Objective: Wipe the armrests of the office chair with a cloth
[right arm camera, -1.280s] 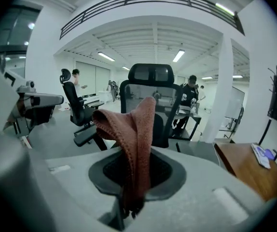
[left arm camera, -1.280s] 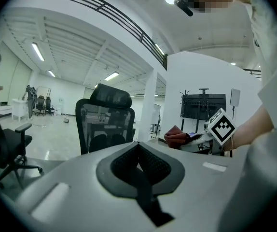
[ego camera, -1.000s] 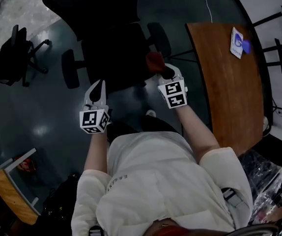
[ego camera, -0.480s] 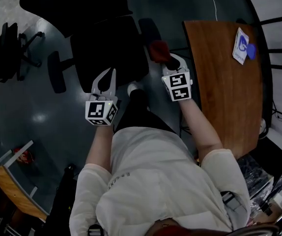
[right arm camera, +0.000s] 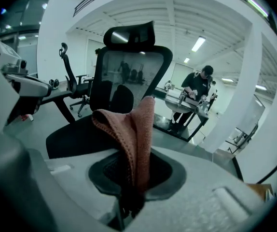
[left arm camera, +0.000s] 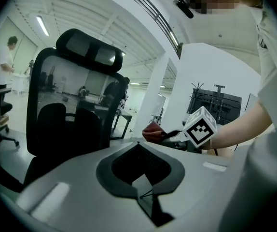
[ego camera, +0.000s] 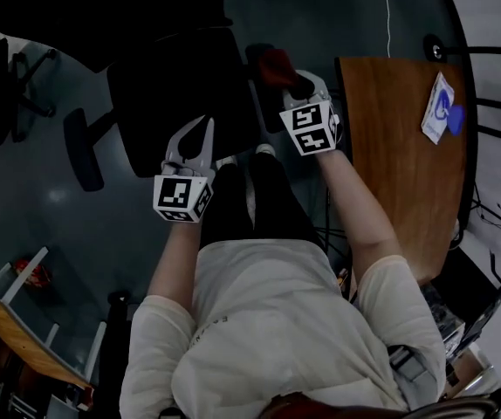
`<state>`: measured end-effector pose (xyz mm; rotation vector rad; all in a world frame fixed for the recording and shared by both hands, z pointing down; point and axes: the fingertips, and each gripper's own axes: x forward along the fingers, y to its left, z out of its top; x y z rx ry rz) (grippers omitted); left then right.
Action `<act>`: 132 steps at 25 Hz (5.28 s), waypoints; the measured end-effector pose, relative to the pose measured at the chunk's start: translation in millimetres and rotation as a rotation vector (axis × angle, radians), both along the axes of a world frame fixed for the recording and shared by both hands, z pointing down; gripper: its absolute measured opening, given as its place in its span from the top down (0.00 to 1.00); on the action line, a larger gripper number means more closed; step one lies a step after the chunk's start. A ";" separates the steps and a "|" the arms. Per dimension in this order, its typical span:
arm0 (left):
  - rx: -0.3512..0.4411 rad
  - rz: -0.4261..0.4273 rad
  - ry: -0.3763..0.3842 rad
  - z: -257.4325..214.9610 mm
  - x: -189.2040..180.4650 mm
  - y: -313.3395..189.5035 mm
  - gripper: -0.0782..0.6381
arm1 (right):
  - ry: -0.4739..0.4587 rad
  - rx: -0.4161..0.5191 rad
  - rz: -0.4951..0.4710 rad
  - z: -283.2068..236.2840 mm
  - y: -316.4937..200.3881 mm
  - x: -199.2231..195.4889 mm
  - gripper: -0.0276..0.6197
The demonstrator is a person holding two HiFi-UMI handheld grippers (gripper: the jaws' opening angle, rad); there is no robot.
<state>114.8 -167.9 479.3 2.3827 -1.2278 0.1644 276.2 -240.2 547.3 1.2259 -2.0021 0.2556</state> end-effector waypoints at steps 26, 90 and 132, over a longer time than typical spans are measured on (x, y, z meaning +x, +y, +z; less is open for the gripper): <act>-0.114 -0.002 0.006 45.3 32.5 -11.9 0.87 | 0.087 -0.169 -0.345 66.2 2.4 -36.0 0.88; -0.300 0.389 -0.085 130.4 134.5 38.1 0.87 | 0.027 -0.285 -0.088 116.4 120.1 26.7 0.89; -0.131 -0.111 0.005 71.1 -43.1 -3.0 0.87 | -0.326 -0.286 0.205 62.8 30.6 -130.9 0.89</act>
